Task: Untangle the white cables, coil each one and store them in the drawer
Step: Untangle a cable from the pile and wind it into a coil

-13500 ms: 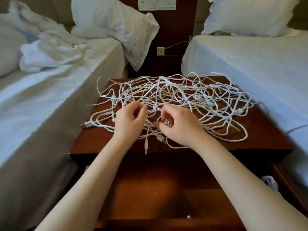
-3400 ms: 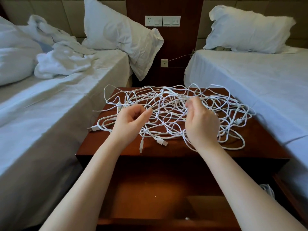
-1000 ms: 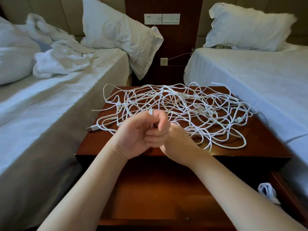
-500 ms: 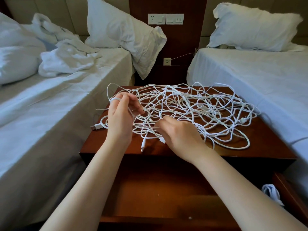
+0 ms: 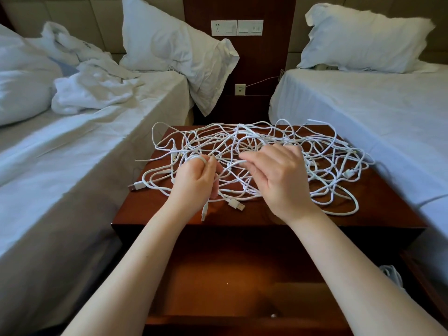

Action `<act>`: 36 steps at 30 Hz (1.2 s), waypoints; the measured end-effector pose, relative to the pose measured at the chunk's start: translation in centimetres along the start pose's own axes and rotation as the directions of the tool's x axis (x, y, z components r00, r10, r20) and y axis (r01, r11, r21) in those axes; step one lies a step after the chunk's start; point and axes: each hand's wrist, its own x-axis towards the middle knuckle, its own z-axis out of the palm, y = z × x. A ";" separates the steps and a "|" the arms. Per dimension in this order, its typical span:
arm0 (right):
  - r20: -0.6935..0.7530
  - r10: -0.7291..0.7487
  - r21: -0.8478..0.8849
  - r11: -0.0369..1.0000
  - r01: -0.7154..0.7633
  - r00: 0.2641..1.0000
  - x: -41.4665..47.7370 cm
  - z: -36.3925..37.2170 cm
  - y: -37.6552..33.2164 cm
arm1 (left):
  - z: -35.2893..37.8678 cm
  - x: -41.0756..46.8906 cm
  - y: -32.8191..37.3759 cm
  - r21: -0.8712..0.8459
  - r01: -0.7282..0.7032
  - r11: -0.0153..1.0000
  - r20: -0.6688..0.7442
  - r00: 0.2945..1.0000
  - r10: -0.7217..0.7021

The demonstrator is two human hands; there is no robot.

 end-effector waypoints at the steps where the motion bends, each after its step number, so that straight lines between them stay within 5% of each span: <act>1: -0.027 -0.001 -0.003 1.000 0.001 1.000 0.1 -0.2 0.3 | 0.1 -0.1 0.1 -0.001 -0.006 1.000 0.024 1.000 0.006; 8: -0.166 0.028 -0.038 0.999 -0.035 0.986 0.4 -0.6 1.8 | 0.2 -0.5 0.6 -0.072 0.162 0.984 0.404 0.907 -0.119; 12: -0.193 0.047 -0.021 0.998 -0.052 0.980 0.4 -0.7 2.0 | 0.0 -1.0 1.1 -0.088 0.228 0.970 0.661 0.741 -0.114; 15: -0.160 0.044 0.015 0.999 -0.042 0.986 0.2 -0.4 1.8 | 0.3 -1.5 1.6 -0.126 0.252 0.959 0.789 0.611 -0.057; 20: 0.048 0.081 0.114 0.990 -0.086 0.996 -0.3 0.3 1.4 | 0.3 -1.6 1.5 -0.322 0.363 0.874 0.858 0.503 0.108; 25: 0.287 0.035 0.204 0.974 -0.097 0.957 -0.9 0.7 -0.9 | -0.5 -1.1 1.3 -0.583 0.459 0.670 0.790 0.513 0.335; 28: 0.379 0.041 0.210 0.969 -0.129 0.925 -0.9 0.9 -2.3 | -1.2 -0.6 1.2 -0.712 0.504 0.488 0.698 0.579 0.422; 32: 0.489 -0.008 0.186 0.978 -0.095 0.872 -0.6 0.9 -3.6 | -1.9 0.2 0.7 -0.830 0.455 0.323 0.554 0.739 0.382; 36: 0.506 -0.049 0.228 0.970 -0.079 0.861 -0.8 0.8 -3.8 | -1.7 0.2 0.8 -0.897 0.283 0.339 0.356 0.917 0.179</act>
